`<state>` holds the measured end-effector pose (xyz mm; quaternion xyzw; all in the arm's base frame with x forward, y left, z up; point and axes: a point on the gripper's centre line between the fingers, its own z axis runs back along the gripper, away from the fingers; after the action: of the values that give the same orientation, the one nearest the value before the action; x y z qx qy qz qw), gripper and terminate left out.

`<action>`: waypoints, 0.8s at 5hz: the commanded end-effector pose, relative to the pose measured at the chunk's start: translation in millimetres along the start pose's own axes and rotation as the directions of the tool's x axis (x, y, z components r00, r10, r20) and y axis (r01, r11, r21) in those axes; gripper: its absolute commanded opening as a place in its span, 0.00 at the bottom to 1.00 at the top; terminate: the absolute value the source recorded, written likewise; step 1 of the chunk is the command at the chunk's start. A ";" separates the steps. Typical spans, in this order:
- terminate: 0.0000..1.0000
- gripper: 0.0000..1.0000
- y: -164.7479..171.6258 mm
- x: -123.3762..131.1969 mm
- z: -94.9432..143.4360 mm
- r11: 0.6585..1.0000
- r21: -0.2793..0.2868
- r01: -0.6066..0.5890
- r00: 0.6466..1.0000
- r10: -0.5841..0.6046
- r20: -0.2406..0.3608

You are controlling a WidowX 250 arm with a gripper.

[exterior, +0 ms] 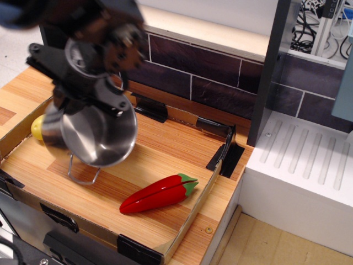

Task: Topple metal pot

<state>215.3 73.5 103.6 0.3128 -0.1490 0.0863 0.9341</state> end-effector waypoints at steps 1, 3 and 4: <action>0.00 0.00 -14.2 7.4 9.7 0.996 0.093 -0.007 0.986 -0.009 0.167; 0.00 0.00 -32.6 4.8 -0.8 0.983 0.170 0.070 0.974 -0.105 0.203; 0.00 0.00 -37.3 2.8 -3.1 0.984 0.151 0.092 0.973 -0.121 0.194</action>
<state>226.3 46.8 81.1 0.3964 -0.2148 0.0138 0.8925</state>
